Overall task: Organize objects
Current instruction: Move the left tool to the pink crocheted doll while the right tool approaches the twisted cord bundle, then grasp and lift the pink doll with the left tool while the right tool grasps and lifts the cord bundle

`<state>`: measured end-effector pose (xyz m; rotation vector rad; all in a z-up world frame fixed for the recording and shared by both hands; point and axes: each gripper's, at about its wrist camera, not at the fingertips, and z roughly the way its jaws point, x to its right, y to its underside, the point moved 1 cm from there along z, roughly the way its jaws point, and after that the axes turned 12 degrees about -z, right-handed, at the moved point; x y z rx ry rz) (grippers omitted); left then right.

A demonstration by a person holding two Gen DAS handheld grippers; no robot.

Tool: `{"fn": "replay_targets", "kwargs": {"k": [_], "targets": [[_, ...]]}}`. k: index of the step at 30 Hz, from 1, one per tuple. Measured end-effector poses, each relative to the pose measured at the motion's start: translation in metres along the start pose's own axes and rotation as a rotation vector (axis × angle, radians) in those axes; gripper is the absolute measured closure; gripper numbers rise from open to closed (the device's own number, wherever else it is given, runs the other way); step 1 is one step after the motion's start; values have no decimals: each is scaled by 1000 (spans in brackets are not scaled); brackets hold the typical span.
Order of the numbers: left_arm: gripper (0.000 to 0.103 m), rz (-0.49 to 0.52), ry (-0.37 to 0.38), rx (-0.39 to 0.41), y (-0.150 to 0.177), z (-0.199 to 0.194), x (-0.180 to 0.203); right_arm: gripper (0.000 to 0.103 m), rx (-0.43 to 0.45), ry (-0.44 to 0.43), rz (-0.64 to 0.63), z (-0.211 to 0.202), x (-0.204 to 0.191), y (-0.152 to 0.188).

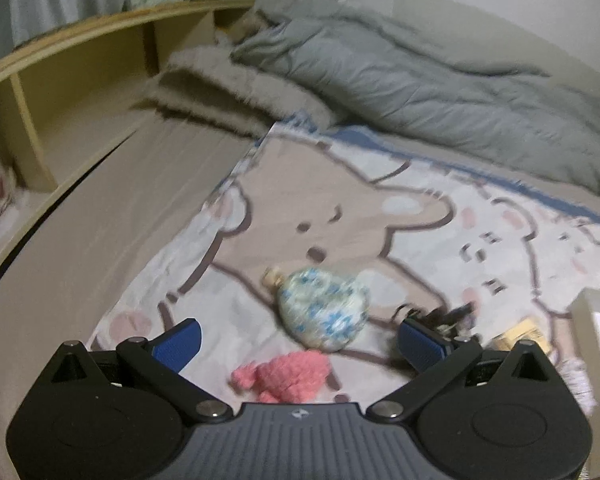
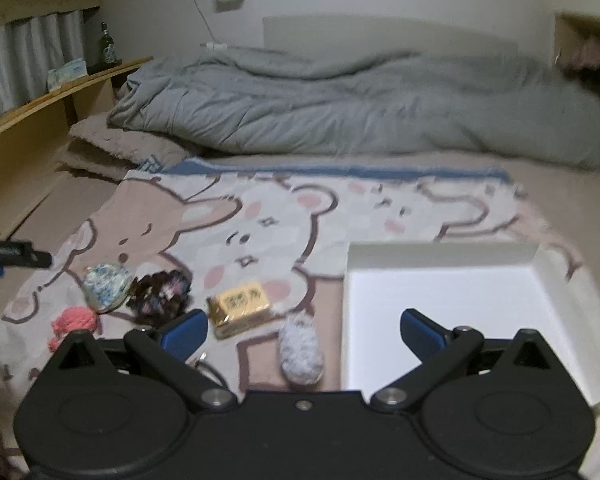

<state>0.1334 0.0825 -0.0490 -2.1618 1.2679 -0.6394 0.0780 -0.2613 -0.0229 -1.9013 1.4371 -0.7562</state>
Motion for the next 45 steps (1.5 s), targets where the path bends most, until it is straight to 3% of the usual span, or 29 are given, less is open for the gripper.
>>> {"fn": "replay_targets", "kwargs": {"k": [4,7,10,13,15,19,23,27,39,42,43,45], "targets": [[0,-63,-16,-117,6,25,-12,2,-53,-47,-47,7,1,11],[0,-115,-53,-218,11,43,-21,23,-115,-94,-90,13,-2,20],[0,-188,-75,-290,15,55,-31,28,-179,-151,-125,20,-9,29],[0,-218,-65,-332,17,62,-35,39,-227,-204,-158,26,-16,35],[3,-241,-48,-353,19,66,-38,41,-255,-209,-180,30,-21,39],[27,-292,-11,-412,22,76,-38,41,-305,-211,-209,39,-27,44],[40,-322,15,-430,24,84,-34,42,-360,-206,-236,50,-30,49],[42,-293,34,-427,25,89,-23,44,-407,-215,-252,60,-33,53],[43,-255,-15,-458,33,115,-20,44,-511,-207,-304,88,-42,66],[52,-268,-19,-451,30,117,-23,44,-525,-209,-299,91,-43,66],[60,-265,-19,-449,29,117,-23,44,-533,-209,-294,93,-43,67],[61,-261,-5,-453,28,117,-26,46,-547,-216,-285,95,-44,67]]}}
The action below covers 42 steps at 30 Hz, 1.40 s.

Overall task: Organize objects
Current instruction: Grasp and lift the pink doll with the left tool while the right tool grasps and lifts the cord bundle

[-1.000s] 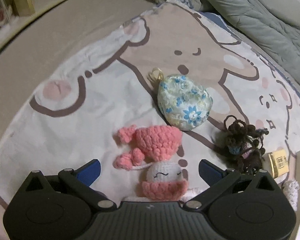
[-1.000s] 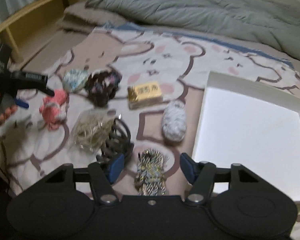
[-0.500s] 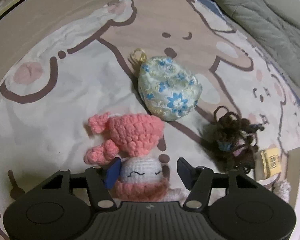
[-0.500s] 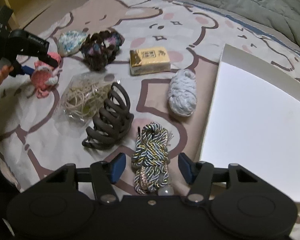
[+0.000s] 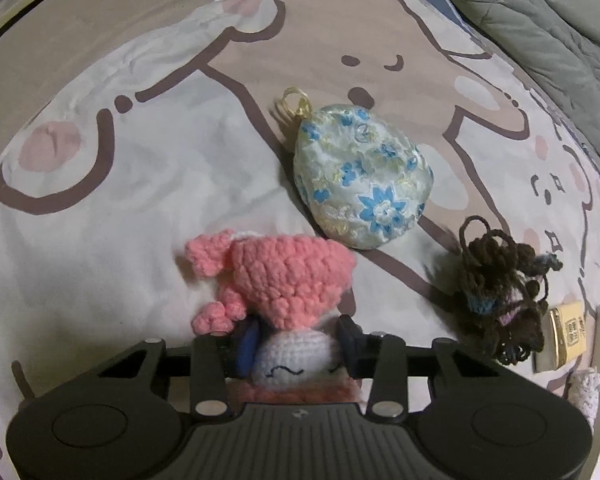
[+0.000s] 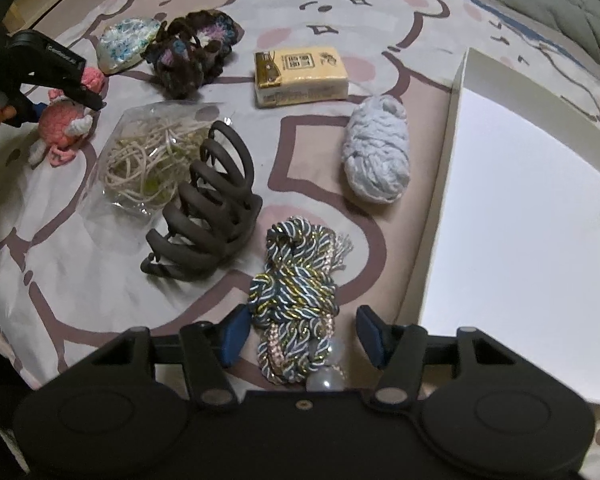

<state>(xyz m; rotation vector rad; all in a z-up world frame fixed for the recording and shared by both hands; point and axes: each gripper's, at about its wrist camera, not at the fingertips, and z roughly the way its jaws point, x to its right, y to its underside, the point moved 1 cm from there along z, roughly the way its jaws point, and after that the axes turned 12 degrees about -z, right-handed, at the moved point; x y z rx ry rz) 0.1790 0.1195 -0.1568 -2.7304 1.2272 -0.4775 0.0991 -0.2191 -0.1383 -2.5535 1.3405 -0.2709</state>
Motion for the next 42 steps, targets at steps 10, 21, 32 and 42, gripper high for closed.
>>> {"fn": "replay_targets", "kwargs": {"k": [10,21,32,42], "targets": [[62,59,89,20,6,-34,0,57,73,-17,67,-18,7,-2],[62,173,169,141,23,-85,20,58,238,34,169,-61,13,-12],[62,324,205,276,49,-126,34,58,350,68,232,-88,9,-21],[62,419,250,303,76,-147,46,58,431,71,228,-107,-7,-28]]}}
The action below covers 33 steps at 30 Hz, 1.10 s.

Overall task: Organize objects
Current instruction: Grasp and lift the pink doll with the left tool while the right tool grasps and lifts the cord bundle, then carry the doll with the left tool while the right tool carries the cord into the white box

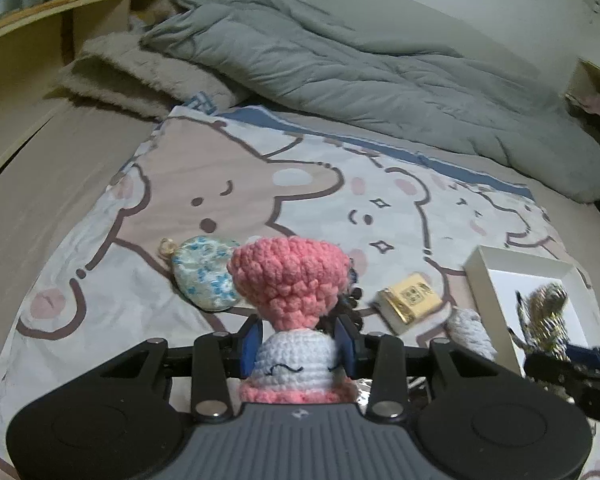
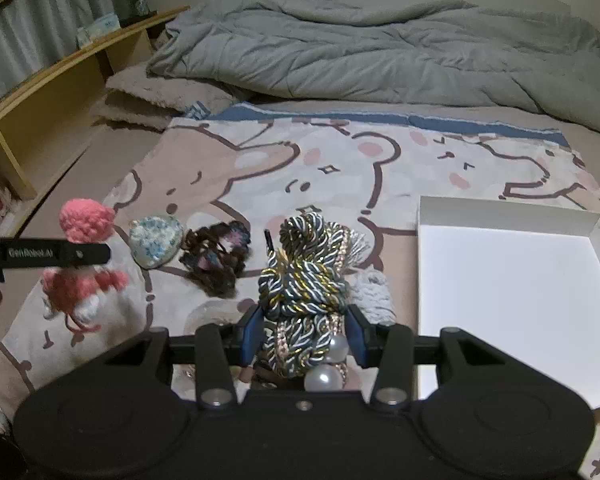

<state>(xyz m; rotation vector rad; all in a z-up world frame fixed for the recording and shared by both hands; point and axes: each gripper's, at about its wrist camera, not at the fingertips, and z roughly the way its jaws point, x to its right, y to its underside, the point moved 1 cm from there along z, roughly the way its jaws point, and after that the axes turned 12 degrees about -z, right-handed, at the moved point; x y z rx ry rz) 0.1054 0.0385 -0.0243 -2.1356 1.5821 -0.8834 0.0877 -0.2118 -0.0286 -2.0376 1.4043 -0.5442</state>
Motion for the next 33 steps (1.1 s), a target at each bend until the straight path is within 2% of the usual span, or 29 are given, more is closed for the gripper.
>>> {"fn": "replay_targets", "kwargs": {"k": [9,19,25,33], "targets": [[62,100,11,46,12,-18,25,58,56,8,12,-14,-5,-10],[62,115,43,87,7,-37,46,58,102,39,-4,-37,-7,-21],[62,97,78,116,-9,-45,68,58,123,89,1,-52,11,-27],[62,109,152,122,-27,-32,128,58,140,160,23,-57,55,-43]]}}
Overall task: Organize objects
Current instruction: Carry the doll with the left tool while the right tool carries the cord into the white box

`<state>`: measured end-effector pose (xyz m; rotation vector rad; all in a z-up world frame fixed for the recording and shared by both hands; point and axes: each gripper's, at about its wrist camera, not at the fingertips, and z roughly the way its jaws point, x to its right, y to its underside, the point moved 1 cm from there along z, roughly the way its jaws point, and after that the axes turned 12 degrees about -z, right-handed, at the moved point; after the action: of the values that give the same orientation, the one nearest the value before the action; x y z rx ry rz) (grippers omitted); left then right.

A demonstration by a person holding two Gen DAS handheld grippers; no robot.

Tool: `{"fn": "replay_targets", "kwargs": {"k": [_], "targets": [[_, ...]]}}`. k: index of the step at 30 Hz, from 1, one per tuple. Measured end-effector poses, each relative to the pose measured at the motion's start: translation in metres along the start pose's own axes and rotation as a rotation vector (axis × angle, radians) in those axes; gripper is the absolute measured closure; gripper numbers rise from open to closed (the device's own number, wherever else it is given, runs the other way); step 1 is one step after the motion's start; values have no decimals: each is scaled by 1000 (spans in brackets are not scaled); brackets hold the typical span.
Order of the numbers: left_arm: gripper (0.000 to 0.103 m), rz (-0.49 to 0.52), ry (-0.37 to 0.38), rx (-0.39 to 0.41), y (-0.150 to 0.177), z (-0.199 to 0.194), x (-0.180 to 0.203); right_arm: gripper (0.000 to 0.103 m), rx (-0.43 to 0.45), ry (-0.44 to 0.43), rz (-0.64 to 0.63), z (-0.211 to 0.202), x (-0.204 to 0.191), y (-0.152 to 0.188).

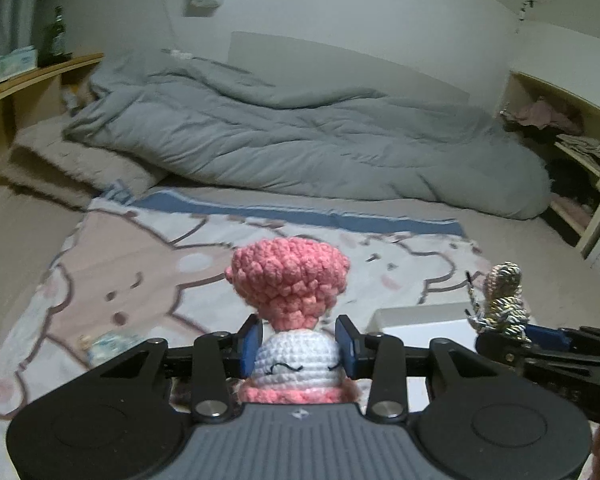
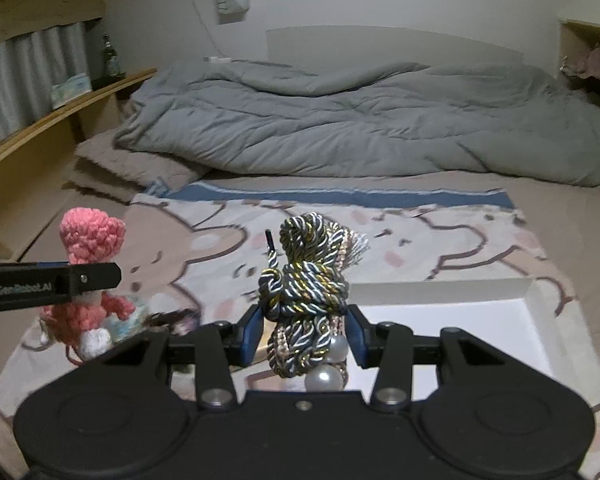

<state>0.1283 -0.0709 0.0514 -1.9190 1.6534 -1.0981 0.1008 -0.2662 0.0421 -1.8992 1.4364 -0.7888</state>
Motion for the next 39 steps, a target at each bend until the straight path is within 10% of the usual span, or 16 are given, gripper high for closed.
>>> {"fn": "replay_targets", "kwargs": {"k": [17,39], "targets": [[62,-12,217,-97,12,125,101,58,-130,120,15,81,99,16],[62,-37,107,-314,65,269,119,58,-337,64,26,188,149,63]]}}
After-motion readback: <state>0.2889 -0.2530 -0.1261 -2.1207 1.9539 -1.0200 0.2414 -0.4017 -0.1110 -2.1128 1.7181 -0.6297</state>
